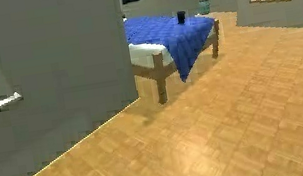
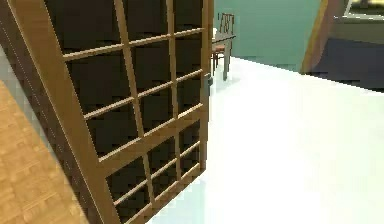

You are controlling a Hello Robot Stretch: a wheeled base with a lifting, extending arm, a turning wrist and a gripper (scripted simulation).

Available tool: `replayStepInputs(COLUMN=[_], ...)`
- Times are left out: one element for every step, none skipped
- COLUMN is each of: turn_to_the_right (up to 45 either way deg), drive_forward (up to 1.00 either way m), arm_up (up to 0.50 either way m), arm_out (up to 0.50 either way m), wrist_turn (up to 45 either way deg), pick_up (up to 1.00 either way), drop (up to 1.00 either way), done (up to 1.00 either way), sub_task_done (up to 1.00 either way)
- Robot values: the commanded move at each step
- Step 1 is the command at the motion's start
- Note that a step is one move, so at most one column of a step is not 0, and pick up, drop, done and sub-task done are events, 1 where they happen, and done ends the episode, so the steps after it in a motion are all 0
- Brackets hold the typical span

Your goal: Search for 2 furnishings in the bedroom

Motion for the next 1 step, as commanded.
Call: replayStepInputs(turn_to_the_right=[0.0], drive_forward=[0.8], arm_up=[0.0], arm_out=[0.0], wrist_turn=[0.0], pick_up=[0.0], drop=[0.0], done=[0.0], sub_task_done=[0.0])
